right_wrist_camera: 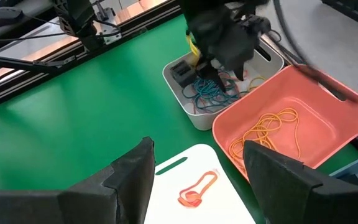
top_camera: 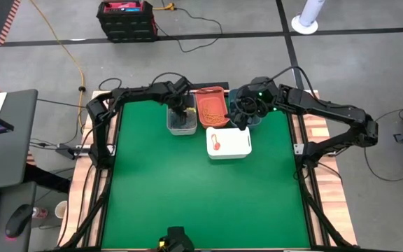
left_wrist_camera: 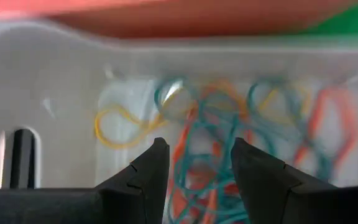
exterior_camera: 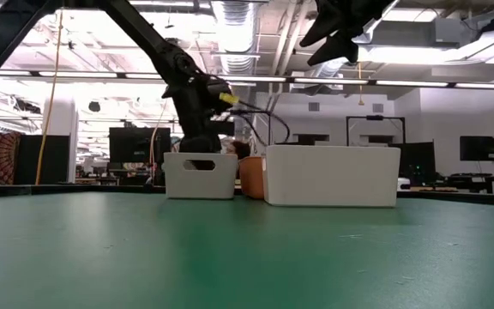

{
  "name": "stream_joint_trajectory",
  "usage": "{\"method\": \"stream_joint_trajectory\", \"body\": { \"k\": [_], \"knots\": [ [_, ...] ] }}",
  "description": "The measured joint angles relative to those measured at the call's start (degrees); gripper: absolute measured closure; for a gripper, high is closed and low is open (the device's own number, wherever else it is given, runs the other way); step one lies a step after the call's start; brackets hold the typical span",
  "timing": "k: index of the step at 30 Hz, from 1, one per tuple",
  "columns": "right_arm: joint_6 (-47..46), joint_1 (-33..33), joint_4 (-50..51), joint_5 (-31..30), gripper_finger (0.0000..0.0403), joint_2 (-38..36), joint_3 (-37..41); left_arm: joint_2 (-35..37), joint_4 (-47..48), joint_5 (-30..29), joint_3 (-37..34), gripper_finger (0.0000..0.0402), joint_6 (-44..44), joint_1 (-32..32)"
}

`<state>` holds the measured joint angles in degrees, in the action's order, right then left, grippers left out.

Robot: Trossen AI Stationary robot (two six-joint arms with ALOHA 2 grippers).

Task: Sort rubber bands into baskets

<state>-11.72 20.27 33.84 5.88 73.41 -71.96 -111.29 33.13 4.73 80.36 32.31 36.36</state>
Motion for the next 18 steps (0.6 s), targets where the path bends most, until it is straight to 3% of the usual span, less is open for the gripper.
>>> {"method": "stream_joint_trajectory", "body": {
  "k": [10, 18],
  "knots": [
    [-0.3, -0.4, 0.1, -0.2, 0.0133, 0.0, 0.0, -1.4, 7.2, -7.1, 0.7, 0.0239, 11.1, -2.5],
    [0.0, -0.4, 0.2, -0.3, 0.0133, 0.0, 0.0, -1.4, 22.3, -9.7, 7.9, 0.0239, 6.2, -2.1]
  ]
}}
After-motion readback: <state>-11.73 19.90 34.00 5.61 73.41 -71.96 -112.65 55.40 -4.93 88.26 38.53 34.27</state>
